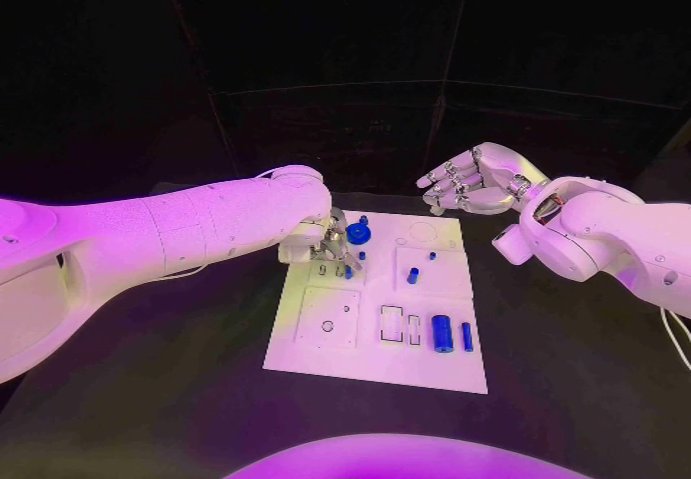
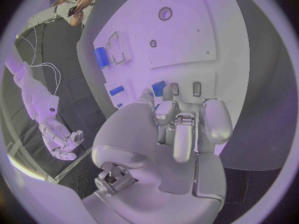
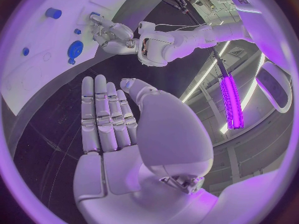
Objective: Assemble the parts on the task board
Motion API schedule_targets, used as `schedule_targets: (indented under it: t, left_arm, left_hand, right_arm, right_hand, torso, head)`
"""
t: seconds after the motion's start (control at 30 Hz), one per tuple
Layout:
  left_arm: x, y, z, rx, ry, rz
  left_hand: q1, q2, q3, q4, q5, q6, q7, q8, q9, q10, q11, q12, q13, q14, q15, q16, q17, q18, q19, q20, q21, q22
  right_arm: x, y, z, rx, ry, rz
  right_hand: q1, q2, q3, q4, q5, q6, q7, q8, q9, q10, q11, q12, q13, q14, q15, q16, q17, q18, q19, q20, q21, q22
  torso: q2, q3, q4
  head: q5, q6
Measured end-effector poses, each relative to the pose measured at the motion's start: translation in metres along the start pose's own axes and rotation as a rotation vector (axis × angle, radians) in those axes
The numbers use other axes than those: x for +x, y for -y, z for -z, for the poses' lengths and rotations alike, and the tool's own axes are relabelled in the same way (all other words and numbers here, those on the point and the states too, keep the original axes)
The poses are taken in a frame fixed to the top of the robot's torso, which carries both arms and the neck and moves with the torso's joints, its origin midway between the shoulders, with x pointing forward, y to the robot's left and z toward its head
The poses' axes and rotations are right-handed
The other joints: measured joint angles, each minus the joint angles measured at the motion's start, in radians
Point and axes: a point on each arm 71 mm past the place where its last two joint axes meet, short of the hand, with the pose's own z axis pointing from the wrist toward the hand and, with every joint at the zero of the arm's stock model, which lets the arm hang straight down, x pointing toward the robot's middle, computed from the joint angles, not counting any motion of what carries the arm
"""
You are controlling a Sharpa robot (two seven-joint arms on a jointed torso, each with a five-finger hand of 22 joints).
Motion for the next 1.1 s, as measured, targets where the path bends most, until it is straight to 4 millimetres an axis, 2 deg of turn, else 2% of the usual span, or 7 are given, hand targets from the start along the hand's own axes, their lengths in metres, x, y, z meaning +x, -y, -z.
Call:
schedule_targets:
  t: [0.37, 0.53, 0.73, 0.87, 0.97, 1.03, 1.1]
  left_arm:
    - [0.0006, 0.0009, -0.0009, 0.000, -0.004, -0.001]
    - [0.0014, 0.0016, -0.0013, 0.004, -0.010, 0.005]
    - [0.0020, 0.0022, -0.0011, 0.011, -0.020, 0.017]
    - [0.0022, 0.0012, -0.0006, 0.016, -0.029, 0.032]
    - [0.0024, -0.0018, -0.0002, 0.018, -0.036, 0.047]
    - [0.0028, -0.0044, 0.0001, 0.018, -0.038, 0.057]
    - [0.0031, -0.0073, 0.0003, 0.020, -0.039, 0.068]
  left_hand:
    - [0.027, 0.011, 0.057, -0.012, 0.000, -0.004, -0.003, 0.000, 0.005, 0.000, 0.000, -0.004, 0.003, 0.000, 0.000, 0.000, 0.000, 0.000, 0.000, 0.000, 0.000, 0.004]
    - [0.070, 0.021, 0.117, -0.039, 0.004, -0.007, -0.007, -0.006, 0.005, -0.004, -0.004, -0.007, 0.004, 0.001, -0.006, 0.000, 0.000, 0.000, 0.000, 0.000, 0.000, 0.004]
    - [0.108, 0.012, 0.196, -0.074, 0.004, -0.012, -0.010, -0.016, 0.003, -0.007, -0.007, -0.010, 0.008, 0.000, -0.007, 0.000, 0.000, 0.000, -0.004, -0.004, 0.000, 0.006]
    - [0.129, -0.002, 0.253, -0.094, 0.013, -0.015, -0.006, -0.028, -0.001, -0.010, -0.010, -0.020, 0.008, 0.003, -0.010, 0.000, 0.000, 0.000, 0.000, -0.007, 0.000, 0.007]
    - [0.147, -0.020, 0.282, -0.066, 0.036, -0.017, -0.004, -0.031, -0.001, -0.013, -0.009, -0.029, 0.006, 0.003, -0.011, 0.000, 0.000, 0.000, 0.000, -0.007, 0.000, 0.007]
    - [0.147, -0.044, 0.305, -0.047, 0.069, -0.018, -0.003, -0.032, 0.002, -0.013, -0.009, -0.031, 0.005, 0.003, -0.011, 0.000, 0.000, 0.000, 0.000, -0.007, 0.000, 0.007]
    - [0.133, -0.069, 0.351, -0.055, 0.082, -0.018, -0.003, -0.032, 0.007, -0.013, -0.009, -0.036, 0.004, 0.003, -0.011, 0.000, 0.000, 0.000, 0.000, -0.007, 0.000, 0.008]
  right_arm:
    - [0.0007, -0.0002, -0.0006, 0.000, -0.004, 0.000]
    - [0.0010, -0.0003, -0.0008, 0.000, -0.005, 0.000]
    - [0.0010, -0.0002, -0.0008, 0.000, -0.007, 0.000]
    - [0.0011, -0.0002, -0.0009, 0.000, -0.008, 0.000]
    - [0.0011, -0.0001, -0.0009, 0.001, -0.008, 0.000]
    - [0.0010, 0.0000, -0.0010, 0.001, -0.008, 0.000]
    - [0.0009, 0.0001, -0.0011, 0.001, -0.008, 0.000]
  right_hand:
    - [0.000, 0.000, 0.003, -0.003, 0.000, 0.000, 0.000, 0.000, 0.000, 0.000, 0.000, 0.000, 0.000, 0.000, 0.000, 0.000, -0.004, 0.000, 0.000, 0.000, 0.000, 0.000]
    - [0.000, 0.000, 0.003, -0.003, 0.000, 0.000, 0.000, 0.000, 0.000, 0.000, 0.000, 0.000, 0.000, 0.000, 0.000, 0.000, -0.008, 0.000, 0.000, 0.000, 0.000, 0.001]
    - [0.000, 0.000, 0.005, -0.005, 0.005, 0.000, 0.000, 0.000, 0.000, 0.000, 0.000, 0.000, 0.000, 0.000, 0.000, 0.000, -0.011, 0.000, 0.000, 0.000, 0.000, 0.002]
    - [-0.015, 0.001, 0.005, -0.005, 0.006, 0.000, 0.000, 0.000, 0.000, 0.000, 0.000, 0.004, 0.000, 0.000, 0.000, 0.000, -0.019, 0.000, -0.004, 0.004, 0.000, 0.002]
    - [-0.015, 0.001, 0.005, -0.005, 0.006, 0.000, 0.000, 0.000, 0.000, 0.000, 0.000, 0.004, 0.000, 0.000, 0.000, 0.000, -0.019, 0.000, -0.004, 0.004, 0.000, 0.002]
    - [-0.015, 0.001, 0.005, -0.005, 0.006, 0.000, 0.000, 0.000, 0.000, 0.000, 0.000, 0.004, 0.000, 0.000, 0.000, 0.000, -0.019, 0.000, -0.004, 0.004, 0.000, 0.002]
    - [-0.015, 0.001, 0.005, -0.005, 0.006, 0.000, 0.000, 0.000, 0.000, 0.000, 0.000, 0.004, 0.000, 0.000, 0.000, 0.000, -0.021, 0.000, -0.004, 0.004, 0.000, 0.002]
  torso:
    - [0.000, 0.0002, -0.0005]
    - [0.000, 0.0002, -0.0005]
    - [0.000, 0.0002, -0.0004]
    - [0.000, 0.0004, 0.0000]
    - [0.000, 0.0005, 0.0001]
    - [0.000, 0.0005, 0.0001]
    - [0.000, 0.0005, 0.0001]
  head:
    - [0.000, -0.002]
    - [0.000, -0.004]
    - [0.000, -0.006]
    - [-0.001, -0.006]
    - [-0.002, -0.006]
    - [-0.002, -0.006]
    - [-0.002, -0.006]
